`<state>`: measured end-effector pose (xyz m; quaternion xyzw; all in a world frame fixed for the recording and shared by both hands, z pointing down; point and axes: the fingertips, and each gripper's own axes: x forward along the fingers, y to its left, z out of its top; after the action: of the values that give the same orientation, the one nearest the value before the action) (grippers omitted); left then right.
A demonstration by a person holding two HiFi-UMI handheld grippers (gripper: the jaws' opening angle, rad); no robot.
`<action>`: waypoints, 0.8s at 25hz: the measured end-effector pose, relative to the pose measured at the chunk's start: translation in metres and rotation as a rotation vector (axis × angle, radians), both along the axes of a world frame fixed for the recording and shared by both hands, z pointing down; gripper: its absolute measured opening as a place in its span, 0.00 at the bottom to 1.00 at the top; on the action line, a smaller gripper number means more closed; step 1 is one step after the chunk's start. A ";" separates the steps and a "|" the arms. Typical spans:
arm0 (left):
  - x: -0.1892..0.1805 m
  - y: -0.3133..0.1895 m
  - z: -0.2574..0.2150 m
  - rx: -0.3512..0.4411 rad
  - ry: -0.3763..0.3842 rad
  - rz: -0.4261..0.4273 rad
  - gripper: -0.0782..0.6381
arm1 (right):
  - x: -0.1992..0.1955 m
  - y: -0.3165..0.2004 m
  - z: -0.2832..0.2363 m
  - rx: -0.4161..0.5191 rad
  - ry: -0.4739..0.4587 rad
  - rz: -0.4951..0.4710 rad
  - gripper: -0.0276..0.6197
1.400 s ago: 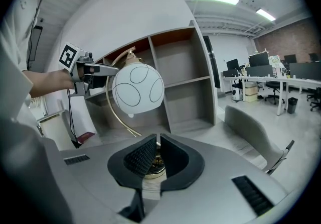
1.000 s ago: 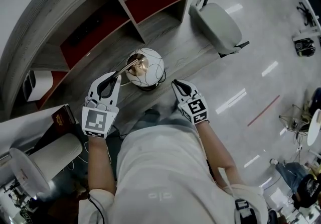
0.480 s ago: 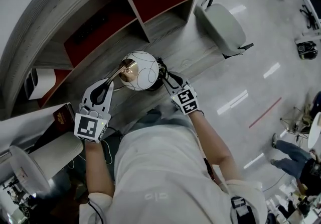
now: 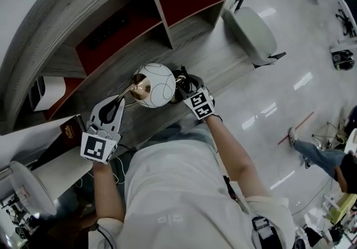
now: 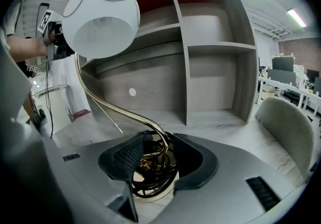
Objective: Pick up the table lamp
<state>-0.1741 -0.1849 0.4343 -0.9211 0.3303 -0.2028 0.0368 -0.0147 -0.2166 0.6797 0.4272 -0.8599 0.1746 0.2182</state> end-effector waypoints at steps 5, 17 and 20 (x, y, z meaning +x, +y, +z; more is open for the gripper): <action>-0.014 0.002 0.000 -0.006 0.015 0.020 0.14 | -0.013 -0.015 0.008 -0.007 0.024 0.009 0.34; -0.046 -0.006 0.012 -0.047 0.076 -0.074 0.14 | -0.023 -0.036 0.007 -0.006 0.070 0.057 0.12; -0.053 -0.006 0.013 -0.058 0.087 -0.108 0.14 | -0.024 -0.037 0.003 -0.006 0.096 0.040 0.12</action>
<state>-0.2272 -0.1913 0.4471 -0.9105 0.3748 -0.1739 -0.0152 -0.0384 -0.2534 0.6827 0.4514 -0.8392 0.1609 0.2572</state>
